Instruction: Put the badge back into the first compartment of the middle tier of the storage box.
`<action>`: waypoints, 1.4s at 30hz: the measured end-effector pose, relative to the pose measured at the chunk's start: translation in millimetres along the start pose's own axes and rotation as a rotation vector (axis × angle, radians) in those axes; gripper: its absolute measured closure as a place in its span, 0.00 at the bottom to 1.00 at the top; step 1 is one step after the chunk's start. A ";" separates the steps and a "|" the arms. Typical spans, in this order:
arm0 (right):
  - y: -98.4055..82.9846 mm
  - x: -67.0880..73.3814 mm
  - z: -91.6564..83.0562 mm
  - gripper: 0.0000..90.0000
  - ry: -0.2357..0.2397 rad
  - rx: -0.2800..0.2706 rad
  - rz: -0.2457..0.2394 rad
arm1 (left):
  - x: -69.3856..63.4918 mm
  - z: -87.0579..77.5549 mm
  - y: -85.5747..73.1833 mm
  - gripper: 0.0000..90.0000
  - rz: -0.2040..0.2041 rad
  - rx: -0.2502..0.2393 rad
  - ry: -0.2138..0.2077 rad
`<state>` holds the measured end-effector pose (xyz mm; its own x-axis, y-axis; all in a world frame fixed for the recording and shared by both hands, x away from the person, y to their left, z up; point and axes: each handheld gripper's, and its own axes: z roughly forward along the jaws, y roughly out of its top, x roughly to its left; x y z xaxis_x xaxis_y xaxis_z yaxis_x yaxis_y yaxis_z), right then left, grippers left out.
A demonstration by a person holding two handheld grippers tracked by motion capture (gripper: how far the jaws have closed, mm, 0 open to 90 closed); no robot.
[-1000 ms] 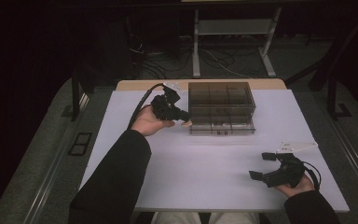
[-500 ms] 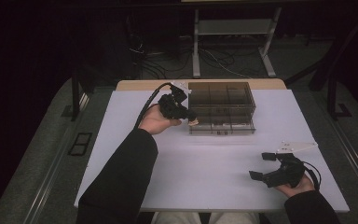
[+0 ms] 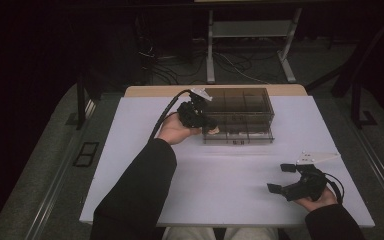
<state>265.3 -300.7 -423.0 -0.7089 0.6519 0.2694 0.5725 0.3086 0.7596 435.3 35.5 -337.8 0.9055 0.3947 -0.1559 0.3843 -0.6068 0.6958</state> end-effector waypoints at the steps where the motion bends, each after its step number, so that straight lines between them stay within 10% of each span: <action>1: 0.0 0.0 0.0 0.01 0.000 0.000 0.000 | 0.4 1.1 -0.1 0.95 0.000 0.000 0.000; 42: -0.3 -0.4 1.3 0.01 0.013 0.013 -0.003 | 24.6 45.4 -13.4 0.95 -0.084 -0.052 0.000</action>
<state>265.9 -300.2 -424.0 -0.7154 0.6424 0.2749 0.5760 0.3194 0.7524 460.6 22.1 -382.8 0.8704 0.4427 -0.2155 0.4492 -0.5346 0.7159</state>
